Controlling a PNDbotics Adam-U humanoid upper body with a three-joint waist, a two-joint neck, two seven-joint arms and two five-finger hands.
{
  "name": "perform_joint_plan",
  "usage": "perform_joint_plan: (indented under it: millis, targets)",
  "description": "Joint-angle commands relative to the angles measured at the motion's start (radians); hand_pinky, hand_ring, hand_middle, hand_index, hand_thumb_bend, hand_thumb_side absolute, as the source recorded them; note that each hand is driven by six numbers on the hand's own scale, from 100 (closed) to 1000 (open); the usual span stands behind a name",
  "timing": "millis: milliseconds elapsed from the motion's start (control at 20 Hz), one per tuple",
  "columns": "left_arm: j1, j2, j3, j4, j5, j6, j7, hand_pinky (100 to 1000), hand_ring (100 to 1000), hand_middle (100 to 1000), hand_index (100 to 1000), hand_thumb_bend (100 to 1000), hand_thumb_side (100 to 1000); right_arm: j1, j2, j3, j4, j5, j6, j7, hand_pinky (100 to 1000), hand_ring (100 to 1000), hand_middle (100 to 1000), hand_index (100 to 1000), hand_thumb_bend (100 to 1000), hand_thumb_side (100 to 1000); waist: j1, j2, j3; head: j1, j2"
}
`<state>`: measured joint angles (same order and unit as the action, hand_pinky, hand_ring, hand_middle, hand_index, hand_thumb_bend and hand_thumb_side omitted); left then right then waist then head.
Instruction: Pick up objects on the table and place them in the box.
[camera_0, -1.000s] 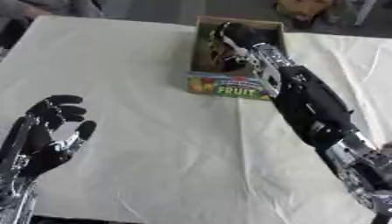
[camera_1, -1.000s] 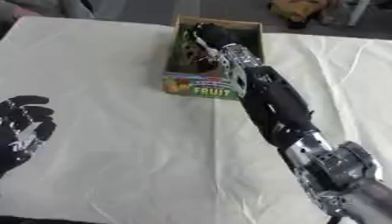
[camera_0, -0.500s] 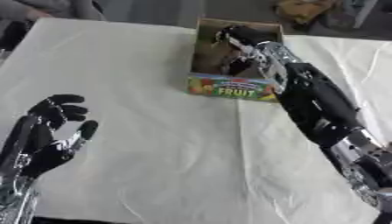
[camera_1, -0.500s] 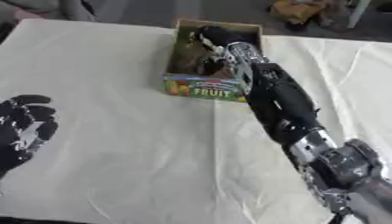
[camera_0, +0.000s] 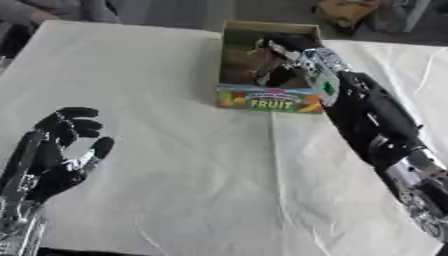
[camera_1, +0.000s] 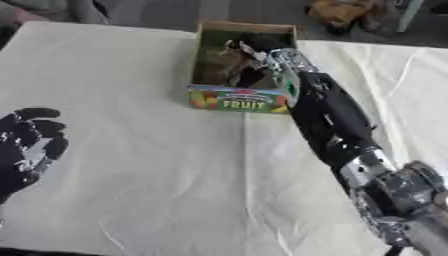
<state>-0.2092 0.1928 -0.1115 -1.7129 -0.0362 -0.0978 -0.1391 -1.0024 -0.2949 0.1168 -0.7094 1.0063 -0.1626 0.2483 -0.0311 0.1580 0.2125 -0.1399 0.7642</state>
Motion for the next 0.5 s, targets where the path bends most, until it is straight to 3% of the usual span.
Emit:
perform_joint_plan:
  millis: [50, 250, 500]
  targets:
    - [-0.004, 0.012, 0.014, -0.015, -0.001, -0.002, 0.008, 676, 667, 686, 730, 598, 348, 0.002, -0.08, -0.018, -0.034, -0.04, -0.013, 0.001, 775, 812, 874, 921, 476, 485, 0.004, -0.017, -0.008, 0.018, 0.006]
    - [-0.001, 0.014, 0.016, -0.015, -0.003, -0.003, 0.011, 675, 666, 686, 730, 600, 349, 0.018, -0.133, -0.016, -0.068, -0.108, -0.015, 0.01, 776, 812, 878, 924, 475, 484, 0.003, -0.019, -0.019, 0.026, 0.006]
    - [-0.001, 0.015, 0.016, -0.014, -0.003, -0.003, 0.011, 675, 666, 686, 730, 600, 349, 0.021, -0.145, -0.001, -0.087, -0.156, 0.003, 0.023, 776, 812, 878, 924, 475, 484, 0.003, -0.02, -0.02, 0.027, 0.006]
